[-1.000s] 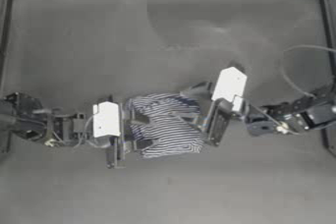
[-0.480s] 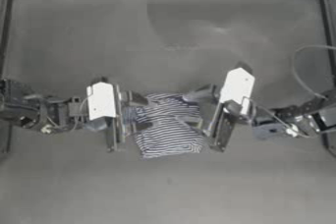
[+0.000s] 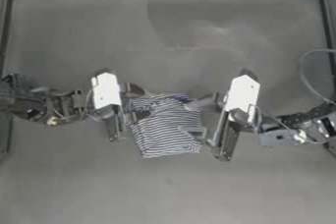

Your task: Fold shirt

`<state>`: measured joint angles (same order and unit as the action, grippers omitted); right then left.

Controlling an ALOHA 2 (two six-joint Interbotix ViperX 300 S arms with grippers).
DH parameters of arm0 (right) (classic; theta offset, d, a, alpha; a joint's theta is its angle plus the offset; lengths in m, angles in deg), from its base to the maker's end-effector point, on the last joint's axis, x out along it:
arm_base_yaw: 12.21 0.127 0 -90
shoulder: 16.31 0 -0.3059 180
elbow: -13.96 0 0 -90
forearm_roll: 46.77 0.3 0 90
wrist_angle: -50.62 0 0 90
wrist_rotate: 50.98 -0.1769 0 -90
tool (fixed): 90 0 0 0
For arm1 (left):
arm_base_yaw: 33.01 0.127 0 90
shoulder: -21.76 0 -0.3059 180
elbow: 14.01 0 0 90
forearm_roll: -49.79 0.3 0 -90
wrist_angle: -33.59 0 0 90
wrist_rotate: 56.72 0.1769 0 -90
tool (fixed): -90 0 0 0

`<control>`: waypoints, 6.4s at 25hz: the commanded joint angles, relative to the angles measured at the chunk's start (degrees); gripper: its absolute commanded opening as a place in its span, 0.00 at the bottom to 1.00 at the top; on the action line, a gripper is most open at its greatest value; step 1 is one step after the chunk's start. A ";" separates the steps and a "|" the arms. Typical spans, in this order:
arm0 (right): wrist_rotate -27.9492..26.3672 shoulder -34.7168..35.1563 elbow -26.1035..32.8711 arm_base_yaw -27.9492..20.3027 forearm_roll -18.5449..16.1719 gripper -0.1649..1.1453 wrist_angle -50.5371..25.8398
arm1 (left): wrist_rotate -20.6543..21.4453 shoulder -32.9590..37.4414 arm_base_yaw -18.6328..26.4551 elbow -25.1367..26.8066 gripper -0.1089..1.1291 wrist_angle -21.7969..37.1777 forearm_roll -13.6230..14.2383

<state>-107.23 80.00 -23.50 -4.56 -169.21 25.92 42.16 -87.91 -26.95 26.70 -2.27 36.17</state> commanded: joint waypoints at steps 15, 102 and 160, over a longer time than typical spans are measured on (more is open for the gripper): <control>2.20 -1.58 0.79 0.62 0.26 0.79 1.05 | -1.93 -0.62 -0.53 -0.79 0.74 -0.62 0.18; 12.92 -22.59 -5.27 -17.40 2.72 0.79 31.64 | 0.35 43.07 -1.76 10.63 0.75 33.22 1.23; 16.17 -34.28 -11.34 -21.53 4.48 0.79 35.51 | 0.18 61.52 -0.62 20.13 0.74 36.21 -1.76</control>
<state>-91.23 45.98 -35.37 -25.65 -164.90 61.25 42.34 -26.82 -27.65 47.27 34.12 34.50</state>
